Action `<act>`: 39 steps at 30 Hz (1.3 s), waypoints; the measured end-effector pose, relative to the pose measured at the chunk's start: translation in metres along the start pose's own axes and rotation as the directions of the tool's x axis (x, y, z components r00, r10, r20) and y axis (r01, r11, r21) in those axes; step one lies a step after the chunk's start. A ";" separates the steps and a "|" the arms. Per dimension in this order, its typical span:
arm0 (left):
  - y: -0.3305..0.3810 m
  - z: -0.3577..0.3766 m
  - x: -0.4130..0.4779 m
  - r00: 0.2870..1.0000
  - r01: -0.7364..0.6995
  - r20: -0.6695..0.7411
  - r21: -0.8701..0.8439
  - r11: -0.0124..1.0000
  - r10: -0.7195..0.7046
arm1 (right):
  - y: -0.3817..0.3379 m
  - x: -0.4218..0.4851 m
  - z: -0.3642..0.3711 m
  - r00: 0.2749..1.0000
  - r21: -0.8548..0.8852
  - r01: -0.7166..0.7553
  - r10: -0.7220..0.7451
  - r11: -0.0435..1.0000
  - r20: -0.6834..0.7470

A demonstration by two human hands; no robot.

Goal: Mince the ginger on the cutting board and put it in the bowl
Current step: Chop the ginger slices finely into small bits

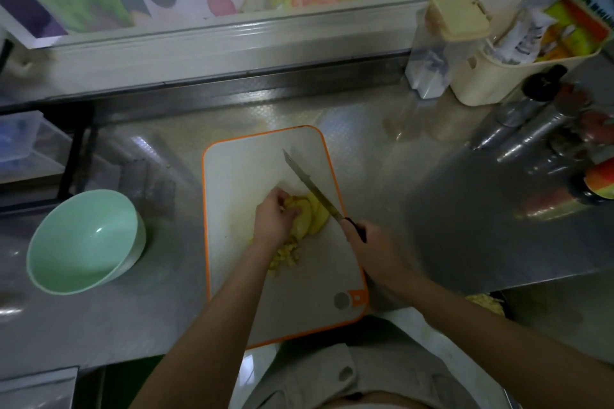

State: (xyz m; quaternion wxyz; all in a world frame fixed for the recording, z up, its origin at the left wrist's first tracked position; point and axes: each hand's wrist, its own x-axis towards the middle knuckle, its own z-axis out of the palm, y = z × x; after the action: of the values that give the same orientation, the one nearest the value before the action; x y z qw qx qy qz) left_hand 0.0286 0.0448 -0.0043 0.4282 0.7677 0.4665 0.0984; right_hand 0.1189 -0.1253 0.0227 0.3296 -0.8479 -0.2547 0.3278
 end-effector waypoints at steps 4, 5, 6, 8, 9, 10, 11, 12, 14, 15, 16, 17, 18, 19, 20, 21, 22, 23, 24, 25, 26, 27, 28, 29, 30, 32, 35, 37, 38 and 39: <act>0.001 -0.006 -0.005 0.988 -0.109 -0.108 -0.021 0.994 0.106 | -0.001 0.004 0.002 1.000 0.008 -0.002 0.002 1.000 0.009; 0.000 -0.007 -0.006 0.984 -0.132 -0.121 -0.020 0.991 0.129 | -0.002 0.005 0.003 1.000 0.005 0.000 0.000 1.000 0.004; 0.000 -0.009 -0.007 0.982 -0.149 -0.124 -0.022 0.989 0.145 | -0.003 0.006 0.004 1.000 0.002 0.011 -0.011 1.000 -0.007; -0.003 -0.011 -0.007 0.977 -0.178 -0.123 -0.008 0.984 0.176 | -0.005 0.008 0.005 0.999 -0.018 0.027 -0.027 0.999 -0.028; -0.005 -0.012 -0.007 0.973 -0.190 -0.133 0.015 0.982 0.191 | -0.005 0.009 0.005 0.999 -0.032 0.032 -0.033 0.999 -0.032; -0.005 -0.013 -0.007 0.967 -0.200 -0.149 0.043 0.979 0.204 | -0.005 0.010 0.006 0.999 -0.042 0.040 -0.041 0.998 -0.031; -0.005 -0.014 -0.007 0.963 -0.203 -0.170 0.058 0.978 0.210 | -0.005 0.010 0.006 0.999 -0.049 0.041 -0.043 0.998 -0.024; -0.004 -0.015 -0.007 0.960 -0.200 -0.191 0.048 0.979 0.205 | -0.004 0.011 0.007 0.999 -0.049 0.045 -0.046 0.998 -0.019; 0.000 -0.017 -0.009 0.962 -0.171 -0.226 -0.071 0.983 0.152 | -0.003 0.010 0.008 0.999 -0.034 0.047 -0.047 0.998 -0.010; 0.003 -0.017 -0.010 0.964 -0.146 -0.241 -0.139 0.979 0.109 | -0.003 0.010 0.008 0.999 -0.026 0.047 -0.047 0.999 -0.009; 0.006 -0.019 -0.011 0.961 -0.126 -0.267 -0.188 0.974 0.073 | -0.004 0.010 0.008 0.999 -0.025 0.051 -0.051 0.998 -0.013; 0.006 -0.020 -0.011 0.953 -0.108 -0.299 -0.221 0.969 0.038 | -0.005 0.010 0.008 0.998 -0.026 0.057 -0.057 0.998 -0.018; 0.006 -0.022 -0.012 0.943 -0.090 -0.334 -0.244 0.965 0.004 | -0.006 0.010 0.009 0.998 -0.020 0.065 -0.065 0.998 -0.015; 0.003 -0.024 -0.013 0.929 -0.067 -0.367 -0.263 0.963 -0.036 | -0.008 0.010 0.011 0.998 -0.003 0.070 -0.070 0.998 -0.003; -0.001 -0.028 -0.014 0.915 -0.051 -0.397 -0.278 0.959 -0.067 | -0.010 0.010 0.013 0.997 0.022 0.077 -0.078 0.997 0.007; -0.005 -0.032 -0.015 0.900 -0.042 -0.426 -0.292 0.955 -0.091 | -0.010 0.009 0.015 0.996 0.047 0.083 -0.084 0.995 0.018; -0.010 -0.036 -0.017 0.885 -0.036 -0.453 -0.305 0.952 -0.111 | -0.011 0.009 0.018 0.995 0.073 0.088 -0.090 0.993 0.032; -0.014 -0.041 -0.020 0.866 -0.027 -0.482 -0.313 0.950 -0.134 | -0.011 0.008 0.022 0.995 0.099 0.082 -0.088 0.992 0.056; -0.016 -0.046 -0.024 0.842 -0.007 -0.513 -0.318 0.948 -0.166 | -0.012 0.006 0.025 0.992 0.128 0.074 -0.086 0.989 0.089; -0.019 -0.050 -0.028 0.813 0.016 -0.546 -0.324 0.946 -0.201 | -0.015 0.003 0.029 0.988 0.147 0.064 -0.083 0.987 0.127; -0.022 -0.054 -0.032 0.782 0.028 -0.580 -0.334 0.942 -0.229 | -0.016 0.001 0.034 0.983 0.140 0.062 -0.084 0.988 0.161; -0.026 -0.058 -0.036 0.751 0.025 -0.611 -0.350 0.936 -0.249 | -0.017 -0.003 0.038 0.977 0.104 0.063 -0.082 0.993 0.194; -0.028 -0.062 -0.040 0.725 0.015 -0.636 -0.369 0.929 -0.264 | -0.019 -0.006 0.043 0.970 0.060 0.060 -0.072 0.996 0.232; -0.030 -0.065 -0.043 0.705 0.004 -0.653 -0.386 0.922 -0.276 | -0.019 -0.009 0.047 0.960 0.023 0.052 -0.056 0.998 0.274; -0.030 -0.068 -0.047 0.692 -0.007 -0.663 -0.404 0.915 -0.287 | -0.019 -0.012 0.052 0.946 0.000 0.038 -0.037 0.999 0.321; -0.032 -0.072 -0.052 0.674 -0.033 -0.677 -0.425 0.904 -0.294 | -0.019 -0.018 0.061 0.917 -0.035 0.034 -0.017 0.999 0.399; -0.036 -0.074 -0.057 0.666 -0.044 -0.687 -0.427 0.903 -0.292 | -0.021 -0.025 0.073 0.900 -0.057 0.088 -0.055 0.994 0.433; -0.037 -0.075 -0.059 0.668 -0.042 -0.682 -0.434 0.900 -0.298 | -0.021 -0.029 0.079 0.886 -0.027 0.104 -0.080 0.994 0.457; -0.036 -0.075 -0.060 0.672 -0.043 -0.677 -0.440 0.897 -0.300 | -0.021 -0.030 0.081 0.875 -0.045 0.115 -0.080 0.992 0.477; -0.036 -0.074 -0.061 0.677 -0.047 -0.673 -0.446 0.894 -0.300 | -0.019 -0.031 0.082 0.866 -0.085 0.132 -0.074 0.988 0.494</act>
State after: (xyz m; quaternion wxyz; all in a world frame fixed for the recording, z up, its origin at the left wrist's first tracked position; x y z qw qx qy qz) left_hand -0.0676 0.0450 0.0294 0.3711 0.5167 0.6171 0.4631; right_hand 0.0346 -0.1007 0.0022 0.2218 -0.7401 -0.3932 0.4984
